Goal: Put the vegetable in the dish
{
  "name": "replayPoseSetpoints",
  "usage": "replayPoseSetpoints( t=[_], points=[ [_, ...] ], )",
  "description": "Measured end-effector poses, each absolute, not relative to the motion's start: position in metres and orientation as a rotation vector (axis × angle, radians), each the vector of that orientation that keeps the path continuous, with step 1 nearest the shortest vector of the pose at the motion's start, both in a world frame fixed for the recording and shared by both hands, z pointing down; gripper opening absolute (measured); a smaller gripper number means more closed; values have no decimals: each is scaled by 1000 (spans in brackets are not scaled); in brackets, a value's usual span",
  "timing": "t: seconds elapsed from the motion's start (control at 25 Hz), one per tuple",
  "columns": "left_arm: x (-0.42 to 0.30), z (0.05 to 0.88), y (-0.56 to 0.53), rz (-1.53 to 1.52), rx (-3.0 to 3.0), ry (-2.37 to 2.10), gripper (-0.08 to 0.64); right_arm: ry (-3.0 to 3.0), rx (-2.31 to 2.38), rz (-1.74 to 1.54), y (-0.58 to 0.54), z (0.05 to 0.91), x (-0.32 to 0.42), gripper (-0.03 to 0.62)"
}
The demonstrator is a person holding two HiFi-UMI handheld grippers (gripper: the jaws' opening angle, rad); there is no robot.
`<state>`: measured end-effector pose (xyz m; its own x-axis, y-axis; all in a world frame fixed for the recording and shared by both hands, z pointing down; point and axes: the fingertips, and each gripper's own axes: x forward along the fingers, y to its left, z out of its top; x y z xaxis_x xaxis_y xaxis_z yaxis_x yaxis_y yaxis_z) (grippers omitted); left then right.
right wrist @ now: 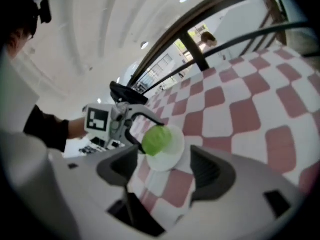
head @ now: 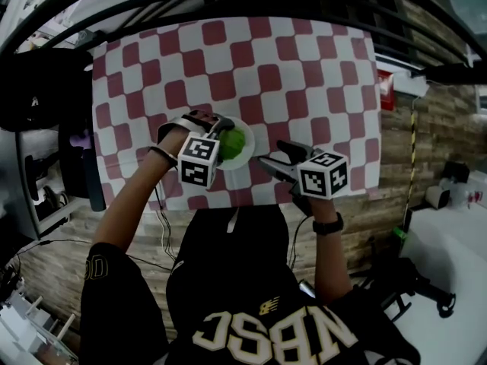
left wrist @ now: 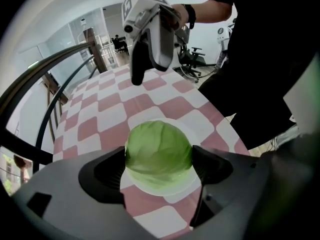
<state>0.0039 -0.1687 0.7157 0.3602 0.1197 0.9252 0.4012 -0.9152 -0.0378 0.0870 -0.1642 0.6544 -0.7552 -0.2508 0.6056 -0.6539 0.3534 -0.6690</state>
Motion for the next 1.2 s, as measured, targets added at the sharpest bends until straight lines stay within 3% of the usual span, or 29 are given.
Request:
replayPoseSetpoints(
  t=[0.32, 0.72, 0.96, 1.08, 1.2],
  points=[
    [8, 726, -160, -1639, -2253, -468, 430, -2174, 907, 1145, -158, 628, 140, 324],
    [3, 704, -174, -1576, -2335, -192, 431, -2288, 976, 1046, -167, 613, 105, 322],
    [-10, 568, -234, -987, -2926, 653, 427, -2562, 1143, 813, -214, 528, 62, 322],
    [-38, 505, -234, -727, -2978, 931, 292, -2638, 1180, 664, -218, 482, 38, 312],
    [-65, 461, -229, -519, -2946, 1159, 243, -2680, 1214, 522, -216, 444, 21, 248]
  ],
)
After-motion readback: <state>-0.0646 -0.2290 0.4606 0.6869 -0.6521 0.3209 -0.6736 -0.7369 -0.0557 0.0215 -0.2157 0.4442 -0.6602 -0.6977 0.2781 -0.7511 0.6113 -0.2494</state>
